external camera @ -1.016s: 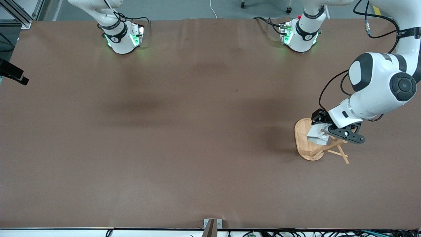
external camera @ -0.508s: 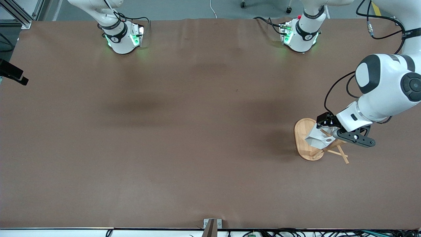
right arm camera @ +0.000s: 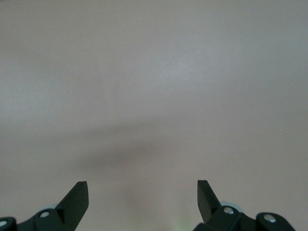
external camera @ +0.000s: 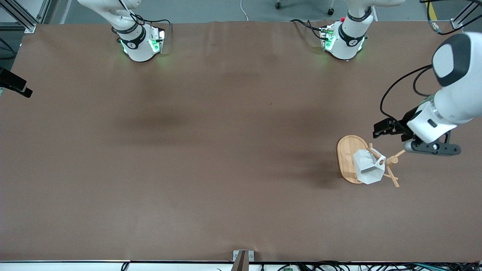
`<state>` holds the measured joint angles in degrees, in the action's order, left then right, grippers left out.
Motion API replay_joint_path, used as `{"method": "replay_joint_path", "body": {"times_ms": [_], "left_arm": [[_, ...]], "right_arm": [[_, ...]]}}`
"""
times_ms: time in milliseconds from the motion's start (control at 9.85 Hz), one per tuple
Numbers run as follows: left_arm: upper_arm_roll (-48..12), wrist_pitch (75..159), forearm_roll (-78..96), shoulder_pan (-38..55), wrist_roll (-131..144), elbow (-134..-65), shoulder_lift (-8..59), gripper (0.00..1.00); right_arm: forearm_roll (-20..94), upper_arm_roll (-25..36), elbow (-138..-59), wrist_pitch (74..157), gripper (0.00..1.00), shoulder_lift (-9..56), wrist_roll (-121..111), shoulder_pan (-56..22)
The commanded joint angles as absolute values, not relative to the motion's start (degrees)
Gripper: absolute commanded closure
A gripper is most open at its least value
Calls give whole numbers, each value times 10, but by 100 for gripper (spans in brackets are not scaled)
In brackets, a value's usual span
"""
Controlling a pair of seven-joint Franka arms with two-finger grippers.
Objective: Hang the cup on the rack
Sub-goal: 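Open the left gripper and draw it back from the rack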
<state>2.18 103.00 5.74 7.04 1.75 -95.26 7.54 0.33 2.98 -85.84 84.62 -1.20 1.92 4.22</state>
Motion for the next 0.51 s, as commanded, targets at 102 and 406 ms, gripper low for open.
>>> {"method": "replay_joint_path", "body": {"times_ms": [102, 406], "left_arm": [[-18, 1012, 16, 22, 37, -969, 6, 0], [-31, 969, 22, 0, 2, -952, -27, 0]], "right_arm": [[-5, 28, -846, 838, 0, -7, 18, 46], [-4, 28, -847, 838, 0, -7, 18, 48]]}}
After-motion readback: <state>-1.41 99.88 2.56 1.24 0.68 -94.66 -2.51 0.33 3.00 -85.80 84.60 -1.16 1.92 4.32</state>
